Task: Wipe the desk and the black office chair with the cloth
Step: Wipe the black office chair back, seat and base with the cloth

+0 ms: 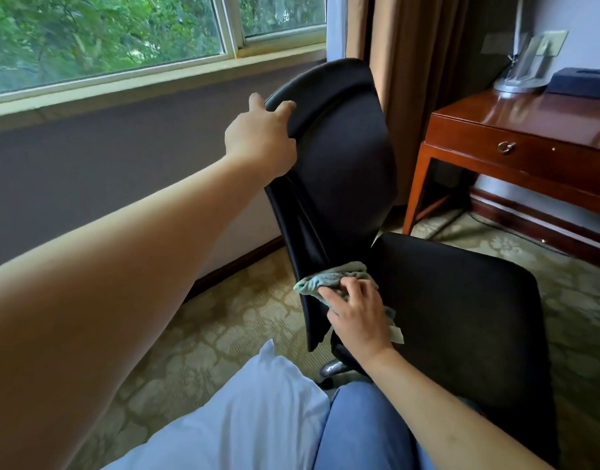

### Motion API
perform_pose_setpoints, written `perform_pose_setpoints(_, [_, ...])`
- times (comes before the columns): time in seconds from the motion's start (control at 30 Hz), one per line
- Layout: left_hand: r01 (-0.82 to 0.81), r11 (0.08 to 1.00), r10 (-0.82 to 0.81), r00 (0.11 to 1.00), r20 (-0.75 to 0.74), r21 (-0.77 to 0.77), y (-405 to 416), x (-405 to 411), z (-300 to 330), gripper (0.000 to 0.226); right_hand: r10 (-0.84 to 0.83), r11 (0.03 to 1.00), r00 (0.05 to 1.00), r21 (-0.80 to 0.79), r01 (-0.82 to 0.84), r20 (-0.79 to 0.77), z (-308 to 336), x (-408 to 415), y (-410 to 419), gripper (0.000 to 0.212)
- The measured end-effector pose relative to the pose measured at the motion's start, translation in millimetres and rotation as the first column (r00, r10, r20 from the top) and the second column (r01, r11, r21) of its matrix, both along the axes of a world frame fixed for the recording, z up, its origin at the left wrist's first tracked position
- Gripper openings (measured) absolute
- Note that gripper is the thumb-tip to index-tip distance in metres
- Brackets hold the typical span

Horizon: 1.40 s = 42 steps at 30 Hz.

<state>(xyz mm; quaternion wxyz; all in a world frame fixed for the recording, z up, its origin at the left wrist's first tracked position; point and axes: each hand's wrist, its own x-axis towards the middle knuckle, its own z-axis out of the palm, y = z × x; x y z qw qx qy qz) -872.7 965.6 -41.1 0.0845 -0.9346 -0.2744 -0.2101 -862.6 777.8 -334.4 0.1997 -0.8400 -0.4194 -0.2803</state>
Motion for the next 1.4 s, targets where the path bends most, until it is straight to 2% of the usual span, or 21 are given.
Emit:
perform_pose_setpoints(0.17, [0.01, 1.0, -0.01, 1.0, -0.016, 0.0, 2.1, 4.0, 0.8, 0.059, -0.032, 0.999, 0.996, 0.036, 0.036, -0.084, 1.4, -4.6, 3.1, 0.045])
perform_pose_setpoints(0.3, [0.008, 1.0, -0.008, 1.0, -0.013, 0.002, 0.4, 4.5, 2.8, 0.058, -0.073, 0.997, 0.976, -0.015, 0.072, -0.206, -15.0, -13.7, -3.2, 0.045])
perform_pose_setpoints(0.4, [0.009, 1.0, -0.009, 1.0, -0.006, 0.018, 0.0, 4.9, 0.6, 0.058, -0.118, 0.993, 0.935, -0.043, 0.11, -0.334, -29.9, -20.3, -2.8, 0.047])
perform_pose_setpoints(0.5, [0.008, 0.999, -0.008, 1.0, 0.004, 0.039, 2.0, 5.4, -0.1, 0.058, -0.17, 0.981, 0.846, -0.17, 0.096, -0.505, -45.2, -27.3, -5.0, 0.049])
perform_pose_setpoints(0.53, [0.01, 0.999, -0.01, 1.0, 0.001, 0.049, 2.4, 5.6, 0.0, 0.058, -0.206, 0.973, 0.764, -0.212, 0.093, -0.611, -51.0, -27.3, -7.3, 0.048])
perform_pose_setpoints(0.6, [-0.002, 0.996, 0.004, 1.0, -0.023, 0.087, 1.2, 5.5, -0.4, 0.058, -0.229, 0.973, 0.407, -0.192, 0.132, -0.884, -50.5, -21.9, -14.6, 0.043])
perform_pose_setpoints(0.67, [-0.043, 0.988, 0.055, 0.995, -0.082, 0.149, -3.5, 9.7, -1.6, 0.059, -0.072, 0.962, 0.075, -0.05, 0.268, -0.995, -44.7, -10.2, -18.3, 0.034])
perform_pose_setpoints(0.77, [-0.104, 0.958, 0.153, 0.974, -0.167, 0.268, -15.7, 24.1, -3.7, 0.066, 0.099, 0.931, -0.16, 0.035, 0.362, -0.982, -35.2, 4.2, -18.6, 0.034])
perform_pose_setpoints(0.83, [-0.007, 0.95, 0.056, 0.987, -0.148, 0.313, -26.0, 41.5, -6.9, 0.062, 0.129, 0.893, -0.241, 0.007, 0.45, -0.962, -43.6, 12.9, -18.3, 0.031])
perform_pose_setpoints(0.93, [0.177, 0.936, -0.138, 0.98, -0.146, 0.303, -42.3, 71.2, -21.9, 0.061, 0.225, 0.734, -0.299, -0.04, 0.678, -0.927, -64.8, 31.3, -21.1, 0.029])
perform_pose_setpoints(1.0, [0.236, 0.93, -0.184, 0.963, -0.199, 0.28, -49.7, 95.8, -35.0, 0.063, 0.358, 0.66, -0.351, -0.031, 0.751, -0.865, -60.4, 37.4, -17.4, 0.022])
perform_pose_setpoints(1.1, [0.198, 0.932, -0.113, 0.955, -0.274, 0.304, -45.7, 120.5, -54.8, 0.065, 0.486, 0.667, -0.437, -0.001, 0.745, -0.756, -44.0, 40.6, 1.1, 0.027])
perform_pose_setpoints(1.17, [0.138, 0.917, -0.026, 0.957, -0.289, 0.374, -42.0, 134.7, -63.3, 0.067, 0.446, 0.723, -0.524, -0.053, 0.689, -0.725, -38.0, 53.2, 17.1, 0.035])
perform_pose_setpoints(1.23, [0.095, 0.91, 0.018, 0.964, -0.266, 0.404, -40.6, 141.9, -70.4, 0.068, 0.418, 0.736, -0.575, -0.108, 0.668, -0.703, -23.0, 73.8, 27.1, 0.04])
perform_pose_setpoints(1.3, [0.076, 0.9, 0.041, 0.965, -0.257, 0.428, -42.1, 148.6, -75.1, 0.068, 0.418, 0.72, -0.516, -0.074, 0.69, -0.747, -11.7, 104.7, 31.9, 0.041])
perform_pose_setpoints(1.4, [0.065, 0.889, 0.065, 0.962, -0.265, 0.454, -44.4, 160.7, -81.0, 0.066, 0.558, 0.598, -0.278, 0.147, 0.788, -0.782, 6.7, 160.9, 36.0, 0.042])
